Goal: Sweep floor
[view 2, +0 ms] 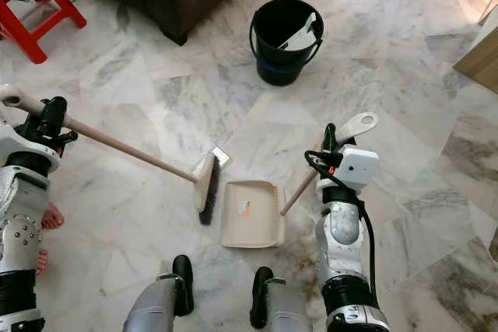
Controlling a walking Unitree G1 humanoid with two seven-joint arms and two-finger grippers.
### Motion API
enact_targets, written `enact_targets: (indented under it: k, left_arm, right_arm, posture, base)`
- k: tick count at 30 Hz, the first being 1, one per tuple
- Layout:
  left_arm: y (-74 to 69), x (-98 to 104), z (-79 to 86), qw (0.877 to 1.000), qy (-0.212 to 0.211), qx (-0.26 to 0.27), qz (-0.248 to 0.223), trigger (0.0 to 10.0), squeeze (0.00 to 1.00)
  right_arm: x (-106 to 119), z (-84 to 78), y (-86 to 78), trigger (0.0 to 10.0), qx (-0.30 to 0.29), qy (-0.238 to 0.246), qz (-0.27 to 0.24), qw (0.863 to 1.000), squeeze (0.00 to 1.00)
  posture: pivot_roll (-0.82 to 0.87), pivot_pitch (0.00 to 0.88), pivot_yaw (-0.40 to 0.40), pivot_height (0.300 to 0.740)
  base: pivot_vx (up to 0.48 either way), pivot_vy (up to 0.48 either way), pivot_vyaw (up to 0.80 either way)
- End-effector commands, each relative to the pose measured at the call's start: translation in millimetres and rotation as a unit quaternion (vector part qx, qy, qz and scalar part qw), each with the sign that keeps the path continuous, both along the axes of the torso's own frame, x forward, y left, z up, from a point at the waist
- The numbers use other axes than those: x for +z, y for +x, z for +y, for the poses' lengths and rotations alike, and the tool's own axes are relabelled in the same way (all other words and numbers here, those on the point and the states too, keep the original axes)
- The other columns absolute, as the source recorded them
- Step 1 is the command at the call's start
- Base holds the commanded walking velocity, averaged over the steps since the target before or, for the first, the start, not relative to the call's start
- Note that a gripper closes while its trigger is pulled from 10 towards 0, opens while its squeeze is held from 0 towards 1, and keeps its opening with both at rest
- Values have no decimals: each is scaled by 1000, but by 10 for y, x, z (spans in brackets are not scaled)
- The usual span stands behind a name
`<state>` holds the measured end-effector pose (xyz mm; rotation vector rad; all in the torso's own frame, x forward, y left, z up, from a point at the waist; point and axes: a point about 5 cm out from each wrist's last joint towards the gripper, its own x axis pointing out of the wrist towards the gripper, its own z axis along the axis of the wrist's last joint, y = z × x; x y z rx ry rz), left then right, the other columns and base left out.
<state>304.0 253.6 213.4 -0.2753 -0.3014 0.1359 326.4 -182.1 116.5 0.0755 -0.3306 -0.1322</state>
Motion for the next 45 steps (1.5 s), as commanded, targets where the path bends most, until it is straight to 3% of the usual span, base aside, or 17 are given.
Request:
enact_targets:
  k: [1,6,13,17,22,31,36,40,42,44,45]
  left_arm:
    - [-56,34,34,1000,25,13,-13,10000,0]
    - [-58,-21,39,999,34,18,-5,10000,0]
    - [-54,-255,95,999,16,28,19,10000,0]
    - [-36,-429,124,999,-23,27,39,10000,0]
    - [-1,-584,65,993,-105,2,47,10000,0]
    - [19,-663,-83,977,-212,-14,37,10000,0]
    - [2,-701,-170,967,-251,-22,38,10000,0]
    - [-27,-722,-184,968,-246,-21,43,10000,0]
    - [-37,-621,-116,980,-196,-10,33,10000,0]
    - [-34,-580,-105,984,-175,-10,29,10000,0]
    - [-33,-449,-121,995,-100,-12,18,10000,0]
  right_arm:
    - [-242,1,-77,10000,0,16,56,998,0]
    - [-233,-1,-71,10000,1,15,55,998,0]
    - [-228,-20,-76,10000,1,12,54,998,0]
    - [-220,-47,-79,10000,0,9,53,999,0]
    - [-204,-81,-76,10000,-1,3,52,999,0]
    - [-187,-91,-67,10000,2,0,53,999,0]
    - [-181,-74,-56,10000,4,1,53,999,0]
    - [-173,-63,-45,10000,4,1,53,999,0]
    - [-169,-71,-39,10000,2,-1,54,999,0]
    - [-173,-76,-35,10000,1,-3,56,998,0]
    - [-173,-89,-28,10000,-2,-3,58,998,0]
  posture:
    - [128,402,-40,740]
    - [124,400,-41,740]
    - [108,398,-50,740]
    - [100,396,-55,740]
    - [84,395,-65,740]
    - [79,393,-76,740]
    - [81,391,-77,740]
    - [81,389,-78,740]
    - [87,385,-78,740]
    - [89,382,-78,740]
    - [93,376,-77,740]
  base:
    - [0,0,0]
    - [0,0,0]
    - [0,0,0]
    - [0,0,0]
    - [0,0,0]
    - [0,0,0]
    - [0,0,0]
    - [0,0,0]
    - [0,0,0]
    - [0,0,0]
    - [0,0,0]
